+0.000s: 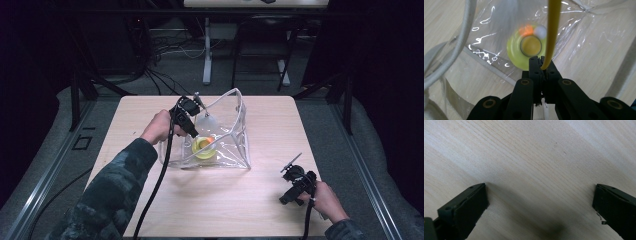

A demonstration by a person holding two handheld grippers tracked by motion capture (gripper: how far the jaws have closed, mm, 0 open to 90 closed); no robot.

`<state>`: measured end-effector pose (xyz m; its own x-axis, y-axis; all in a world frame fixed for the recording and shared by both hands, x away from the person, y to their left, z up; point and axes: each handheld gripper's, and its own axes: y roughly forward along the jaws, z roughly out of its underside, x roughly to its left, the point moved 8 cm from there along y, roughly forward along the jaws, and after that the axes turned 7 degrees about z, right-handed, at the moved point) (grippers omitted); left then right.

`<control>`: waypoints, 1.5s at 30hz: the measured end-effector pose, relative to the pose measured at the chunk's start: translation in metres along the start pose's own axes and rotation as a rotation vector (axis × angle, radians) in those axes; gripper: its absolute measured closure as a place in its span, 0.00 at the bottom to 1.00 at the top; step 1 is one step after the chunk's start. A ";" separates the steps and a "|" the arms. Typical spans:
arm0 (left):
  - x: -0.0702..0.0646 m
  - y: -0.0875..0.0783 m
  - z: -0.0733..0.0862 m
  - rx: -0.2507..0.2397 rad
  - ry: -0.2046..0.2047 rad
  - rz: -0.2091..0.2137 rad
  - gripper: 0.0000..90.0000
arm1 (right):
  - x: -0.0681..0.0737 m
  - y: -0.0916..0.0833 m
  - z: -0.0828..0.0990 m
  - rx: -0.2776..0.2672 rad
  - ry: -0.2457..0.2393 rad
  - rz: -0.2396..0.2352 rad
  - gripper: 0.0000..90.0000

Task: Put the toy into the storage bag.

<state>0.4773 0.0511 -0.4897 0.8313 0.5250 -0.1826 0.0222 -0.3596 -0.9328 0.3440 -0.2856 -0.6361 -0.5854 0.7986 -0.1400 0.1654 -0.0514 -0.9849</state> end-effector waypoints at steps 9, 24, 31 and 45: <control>-0.002 -0.005 0.001 -0.024 0.009 0.005 0.89 | 0.001 0.000 0.000 -0.003 0.004 -0.008 0.00; -0.004 -0.045 0.009 -0.090 0.010 -0.036 0.45 | 0.001 0.000 0.000 -0.003 0.005 -0.008 0.00; -0.001 -0.065 0.018 -0.128 -0.003 -0.053 0.33 | 0.000 0.000 0.000 -0.002 0.004 0.000 0.00; 0.015 -0.106 0.055 -0.229 -0.091 -0.135 0.12 | 0.000 0.000 0.000 -0.002 0.006 -0.001 0.00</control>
<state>0.4571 0.1393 -0.4106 0.7593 0.6433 -0.0980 0.2631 -0.4412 -0.8580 0.3437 -0.2855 -0.6361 -0.5810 0.8020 -0.1385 0.1664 -0.0495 -0.9848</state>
